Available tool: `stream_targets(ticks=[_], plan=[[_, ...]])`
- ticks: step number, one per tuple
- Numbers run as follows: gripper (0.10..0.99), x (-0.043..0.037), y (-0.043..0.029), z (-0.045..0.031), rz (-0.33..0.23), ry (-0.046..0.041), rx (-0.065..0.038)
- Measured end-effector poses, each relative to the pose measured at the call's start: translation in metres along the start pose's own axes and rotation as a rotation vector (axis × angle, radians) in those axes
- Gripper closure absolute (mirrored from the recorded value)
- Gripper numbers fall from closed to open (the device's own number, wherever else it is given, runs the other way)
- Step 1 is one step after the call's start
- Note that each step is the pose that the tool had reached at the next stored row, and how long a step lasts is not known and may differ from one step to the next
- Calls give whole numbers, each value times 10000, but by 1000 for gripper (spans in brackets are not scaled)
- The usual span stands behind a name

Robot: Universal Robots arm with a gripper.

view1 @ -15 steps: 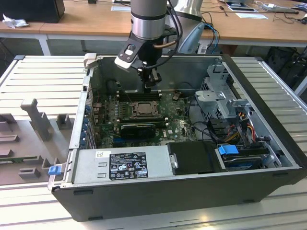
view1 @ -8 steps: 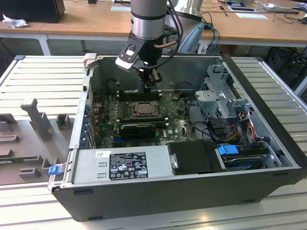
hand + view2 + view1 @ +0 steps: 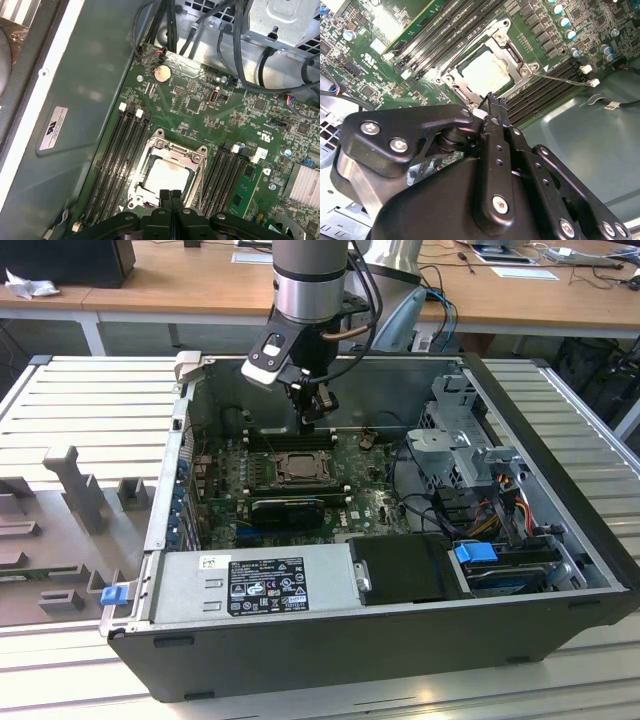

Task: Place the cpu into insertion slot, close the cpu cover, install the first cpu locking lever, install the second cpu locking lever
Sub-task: 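Install the first cpu locking lever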

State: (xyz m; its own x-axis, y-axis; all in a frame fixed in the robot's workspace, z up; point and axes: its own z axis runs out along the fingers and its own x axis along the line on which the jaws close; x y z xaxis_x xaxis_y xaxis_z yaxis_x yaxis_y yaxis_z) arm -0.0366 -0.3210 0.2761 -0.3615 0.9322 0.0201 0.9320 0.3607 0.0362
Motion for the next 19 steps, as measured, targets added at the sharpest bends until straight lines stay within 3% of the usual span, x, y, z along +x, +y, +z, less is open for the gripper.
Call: stream_targets(ticks=[19], plan=[[980, 0, 0, 0, -381, 14, 7]])
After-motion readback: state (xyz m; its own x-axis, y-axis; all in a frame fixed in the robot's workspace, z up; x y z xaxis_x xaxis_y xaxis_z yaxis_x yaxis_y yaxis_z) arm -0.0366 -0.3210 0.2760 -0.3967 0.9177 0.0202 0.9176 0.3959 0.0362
